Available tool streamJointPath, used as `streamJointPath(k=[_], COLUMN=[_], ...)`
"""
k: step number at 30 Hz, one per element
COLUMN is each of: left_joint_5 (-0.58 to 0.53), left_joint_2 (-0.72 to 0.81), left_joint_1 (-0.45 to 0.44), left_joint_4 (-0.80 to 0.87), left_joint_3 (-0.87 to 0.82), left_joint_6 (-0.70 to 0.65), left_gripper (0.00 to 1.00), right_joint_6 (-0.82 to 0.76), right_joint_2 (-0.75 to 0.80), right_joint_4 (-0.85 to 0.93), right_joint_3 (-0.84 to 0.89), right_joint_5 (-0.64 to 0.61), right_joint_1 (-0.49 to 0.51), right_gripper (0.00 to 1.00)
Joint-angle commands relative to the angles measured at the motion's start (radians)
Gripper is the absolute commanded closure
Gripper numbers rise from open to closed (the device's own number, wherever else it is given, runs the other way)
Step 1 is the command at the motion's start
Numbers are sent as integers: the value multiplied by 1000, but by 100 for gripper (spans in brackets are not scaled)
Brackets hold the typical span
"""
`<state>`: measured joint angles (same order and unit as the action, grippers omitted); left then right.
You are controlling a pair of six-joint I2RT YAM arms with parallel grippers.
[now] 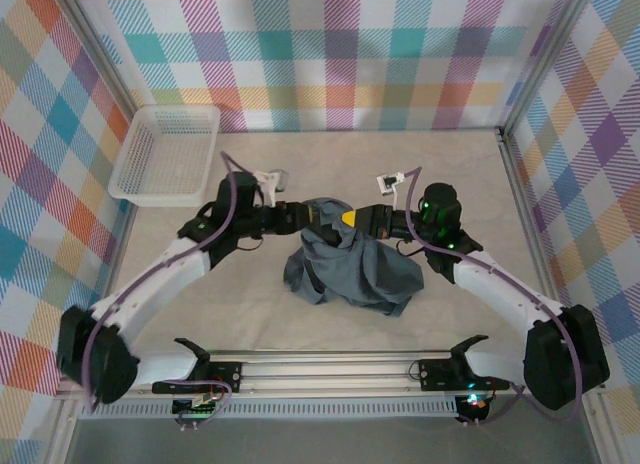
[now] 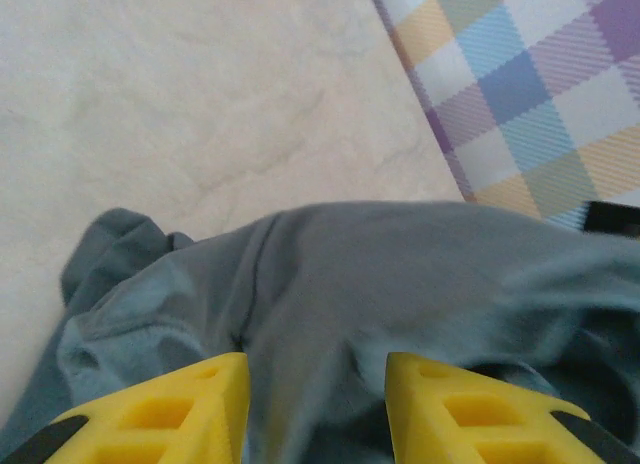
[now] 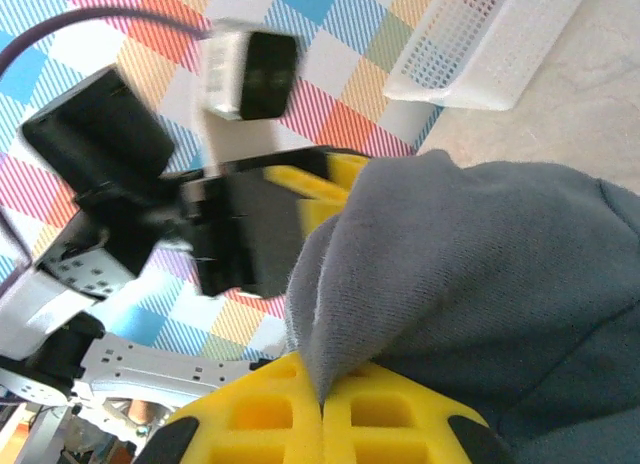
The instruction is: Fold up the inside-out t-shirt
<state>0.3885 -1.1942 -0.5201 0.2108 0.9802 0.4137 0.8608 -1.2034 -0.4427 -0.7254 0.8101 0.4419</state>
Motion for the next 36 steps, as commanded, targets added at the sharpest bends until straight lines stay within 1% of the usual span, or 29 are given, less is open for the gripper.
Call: streamJointPath(k=[1, 2, 4, 5, 7, 8, 9, 12, 15, 17, 20, 22, 25, 28, 29, 33, 34, 36], left_joint_5=[-135, -168, -231, -281, -333, -365, -392, -457, -516, -536, -541, -574, -631, -656, -651, -581, -548, -490], left_joint_2=[125, 146, 170, 167, 133, 114, 93, 27, -36, -71, -127, -161, -179, -169, -152, -61, -31, 11], left_joint_1=[-42, -80, -182, -236, -292, -307, -317, -324, -326, -326, -326, -325, -325, -326, -326, -326, -325, -323], left_joint_4=[57, 104, 117, 120, 111, 97, 77, -41, -144, -207, -237, -243, -297, -297, -292, -187, -149, -56], left_joint_3=[-30, -28, -32, -29, -15, -9, -8, -20, -27, -27, -12, -3, -27, -22, -22, 17, 28, 61], left_joint_6=[-75, -128, -242, -286, -333, -355, -376, -470, -568, -609, -661, -672, -688, -695, -689, -607, -571, -512], left_gripper=[63, 65, 67, 68, 71, 71, 71, 63, 49, 43, 42, 42, 52, 68, 75, 98, 100, 100], right_joint_6=[16, 9, -1, -4, -14, -22, -26, -38, -42, -43, -38, -34, -27, -32, -38, -48, -44, -29], right_joint_2=[-16, -20, -25, -28, -30, -30, -29, -19, -14, -15, -9, -2, 2, -2, -7, -26, -34, -50], right_joint_4=[2, 14, 30, 41, 63, 76, 85, 97, 119, 134, 137, 134, 130, 161, 178, 266, 291, 301], right_joint_3=[-55, -62, -73, -78, -90, -96, -99, -96, -98, -103, -101, -96, -98, -113, -119, -135, -138, -136], right_joint_5=[29, 32, 34, 34, 37, 37, 37, 23, 28, 45, 50, 38, 34, 29, 23, -45, -68, -84], right_joint_1=[-10, -12, -12, -12, -14, -14, -14, -13, -14, -13, -14, -14, -13, -15, -15, -39, -56, -90], right_gripper=[100, 100, 100, 100, 100, 100, 100, 100, 100, 100, 100, 100, 100, 100, 100, 100, 100, 100])
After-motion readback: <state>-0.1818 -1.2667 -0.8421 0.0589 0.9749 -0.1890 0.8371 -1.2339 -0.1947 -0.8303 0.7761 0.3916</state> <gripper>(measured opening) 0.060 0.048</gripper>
